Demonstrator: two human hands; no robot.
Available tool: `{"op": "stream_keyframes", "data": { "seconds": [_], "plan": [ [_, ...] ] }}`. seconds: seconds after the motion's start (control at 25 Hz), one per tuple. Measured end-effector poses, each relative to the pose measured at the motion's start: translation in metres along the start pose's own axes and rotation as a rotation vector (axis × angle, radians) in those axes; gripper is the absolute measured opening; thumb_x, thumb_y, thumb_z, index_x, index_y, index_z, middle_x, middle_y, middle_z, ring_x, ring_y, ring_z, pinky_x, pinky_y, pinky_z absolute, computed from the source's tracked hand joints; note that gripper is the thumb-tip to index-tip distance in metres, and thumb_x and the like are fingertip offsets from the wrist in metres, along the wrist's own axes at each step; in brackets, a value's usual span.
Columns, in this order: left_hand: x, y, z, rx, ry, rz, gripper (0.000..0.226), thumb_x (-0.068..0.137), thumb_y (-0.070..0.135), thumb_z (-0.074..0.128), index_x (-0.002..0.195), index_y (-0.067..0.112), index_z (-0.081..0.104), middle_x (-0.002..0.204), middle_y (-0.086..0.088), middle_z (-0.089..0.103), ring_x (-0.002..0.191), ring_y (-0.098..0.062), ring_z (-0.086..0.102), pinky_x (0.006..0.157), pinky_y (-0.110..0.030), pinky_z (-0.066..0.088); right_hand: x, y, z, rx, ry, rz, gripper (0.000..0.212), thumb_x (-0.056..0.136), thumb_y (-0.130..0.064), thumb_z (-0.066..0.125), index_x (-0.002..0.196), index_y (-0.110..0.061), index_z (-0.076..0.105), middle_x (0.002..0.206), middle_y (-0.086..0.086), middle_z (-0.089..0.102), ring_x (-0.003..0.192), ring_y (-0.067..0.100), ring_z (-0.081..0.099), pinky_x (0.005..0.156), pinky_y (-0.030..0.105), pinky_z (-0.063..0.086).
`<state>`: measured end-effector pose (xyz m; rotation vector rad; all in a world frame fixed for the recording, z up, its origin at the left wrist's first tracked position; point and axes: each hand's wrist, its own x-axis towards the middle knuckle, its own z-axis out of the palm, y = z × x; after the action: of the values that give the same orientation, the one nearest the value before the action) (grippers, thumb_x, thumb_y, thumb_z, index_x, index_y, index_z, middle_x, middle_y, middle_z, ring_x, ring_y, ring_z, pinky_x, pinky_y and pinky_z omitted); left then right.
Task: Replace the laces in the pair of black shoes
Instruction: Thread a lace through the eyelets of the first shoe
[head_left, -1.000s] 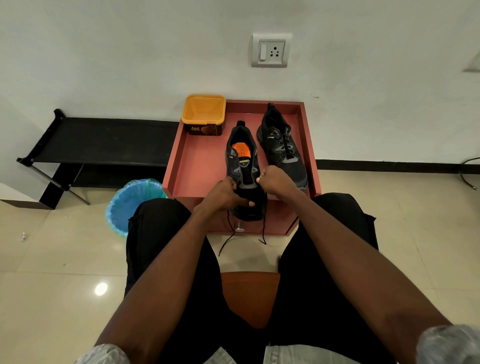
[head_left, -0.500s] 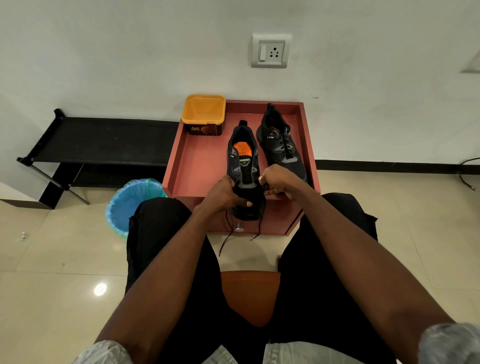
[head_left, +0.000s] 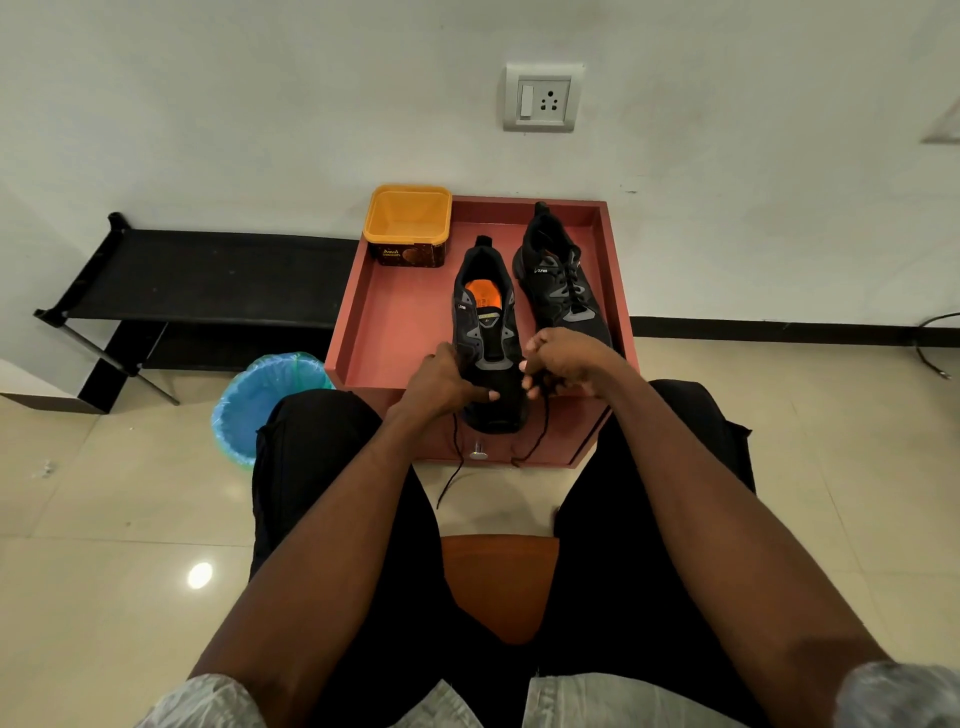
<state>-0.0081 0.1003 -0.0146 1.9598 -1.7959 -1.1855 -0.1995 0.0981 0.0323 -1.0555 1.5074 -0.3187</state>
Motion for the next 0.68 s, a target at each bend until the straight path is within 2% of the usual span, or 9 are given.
{"op": "stream_keyframes", "data": {
  "seconds": [0.04, 0.12, 0.16, 0.24, 0.32, 0.36, 0.48, 0.6, 0.68],
  "plan": [
    [0.000, 0.002, -0.002, -0.036, 0.066, 0.008, 0.057, 0.073, 0.026, 0.085, 0.115, 0.012, 0.049, 0.108, -0.006, 0.058, 0.097, -0.022, 0.058, 0.081, -0.036, 0.054, -0.005, 0.000, -0.005, 0.092, -0.093, -0.044, 0.021, 0.097, 0.000, 0.051, 0.113, -0.013, 0.054, 0.086, 0.015, 0.072, 0.081, 0.028, 0.072, 0.071, 0.033, 0.052],
    [-0.005, 0.012, -0.011, -0.371, 0.070, -0.035, 0.022, 0.085, 0.007, 0.067, 0.102, 0.011, 0.054, 0.097, -0.010, 0.064, 0.086, -0.022, 0.061, 0.069, -0.031, 0.049, -0.010, -0.002, -0.010, 0.257, -0.188, -0.176, 0.030, 0.096, 0.008, 0.048, 0.122, -0.004, 0.058, 0.103, 0.022, 0.072, 0.096, 0.032, 0.072, 0.073, 0.033, 0.058],
    [-0.008, 0.017, -0.016, -0.589, -0.033, -0.080, 0.020, 0.088, -0.001, 0.057, 0.105, 0.009, 0.055, 0.099, -0.014, 0.067, 0.087, -0.024, 0.065, 0.072, -0.031, 0.050, -0.010, -0.002, -0.009, 0.282, -0.150, -0.254, 0.028, 0.096, 0.008, 0.050, 0.120, 0.001, 0.060, 0.105, 0.022, 0.072, 0.096, 0.032, 0.072, 0.073, 0.031, 0.059],
    [-0.018, 0.023, -0.023, -0.943, -0.336, -0.121, 0.033, 0.090, -0.007, 0.045, 0.120, 0.002, 0.053, 0.110, -0.019, 0.070, 0.100, -0.030, 0.069, 0.090, -0.037, 0.053, -0.010, -0.004, -0.002, 0.215, 0.051, -0.379, 0.019, 0.093, 0.005, 0.057, 0.110, 0.005, 0.065, 0.094, 0.018, 0.073, 0.084, 0.028, 0.071, 0.065, 0.024, 0.057],
    [-0.026, 0.024, -0.028, -1.038, -0.504, -0.071, 0.035, 0.092, -0.003, 0.045, 0.127, -0.001, 0.050, 0.112, -0.022, 0.069, 0.103, -0.034, 0.069, 0.098, -0.041, 0.051, -0.006, -0.004, 0.004, 0.103, 0.245, -0.455, 0.012, 0.090, -0.001, 0.065, 0.100, 0.002, 0.071, 0.085, 0.013, 0.072, 0.075, 0.017, 0.065, 0.063, 0.017, 0.052],
    [-0.028, 0.024, -0.030, -1.049, -0.512, -0.047, 0.032, 0.093, 0.000, 0.048, 0.125, -0.001, 0.052, 0.104, -0.020, 0.071, 0.095, -0.032, 0.070, 0.094, -0.039, 0.054, -0.003, -0.004, 0.004, 0.078, 0.305, -0.457, 0.010, 0.087, -0.004, 0.068, 0.095, -0.001, 0.073, 0.086, 0.011, 0.072, 0.075, 0.012, 0.064, 0.066, 0.016, 0.050],
    [-0.024, 0.019, -0.040, -1.018, -0.332, -0.053, 0.018, 0.095, 0.007, 0.054, 0.112, 0.004, 0.059, 0.080, -0.005, 0.062, 0.065, -0.014, 0.057, 0.066, -0.029, 0.053, 0.003, -0.003, -0.011, 0.199, 0.480, -0.300, 0.008, 0.086, -0.005, 0.070, 0.093, -0.003, 0.072, 0.087, 0.006, 0.071, 0.081, 0.011, 0.063, 0.066, 0.019, 0.047],
    [-0.014, 0.007, -0.050, -0.903, 0.052, -0.180, 0.010, 0.095, 0.006, 0.052, 0.097, 0.009, 0.062, 0.078, -0.003, 0.062, 0.060, -0.010, 0.052, 0.053, -0.023, 0.039, 0.011, 0.002, -0.024, 0.367, 0.581, -0.026, 0.012, 0.086, 0.000, 0.066, 0.098, -0.004, 0.065, 0.083, 0.006, 0.062, 0.078, 0.018, 0.058, 0.055, 0.023, 0.040],
    [-0.011, 0.003, -0.050, -0.791, 0.228, -0.202, 0.011, 0.095, 0.004, 0.052, 0.098, 0.010, 0.061, 0.080, -0.005, 0.067, 0.060, -0.010, 0.054, 0.050, -0.021, 0.037, 0.013, 0.004, -0.022, 0.217, 0.564, -0.008, 0.015, 0.086, 0.003, 0.055, 0.095, -0.007, 0.061, 0.083, 0.007, 0.058, 0.080, 0.022, 0.056, 0.056, 0.026, 0.042]
  ]
}}
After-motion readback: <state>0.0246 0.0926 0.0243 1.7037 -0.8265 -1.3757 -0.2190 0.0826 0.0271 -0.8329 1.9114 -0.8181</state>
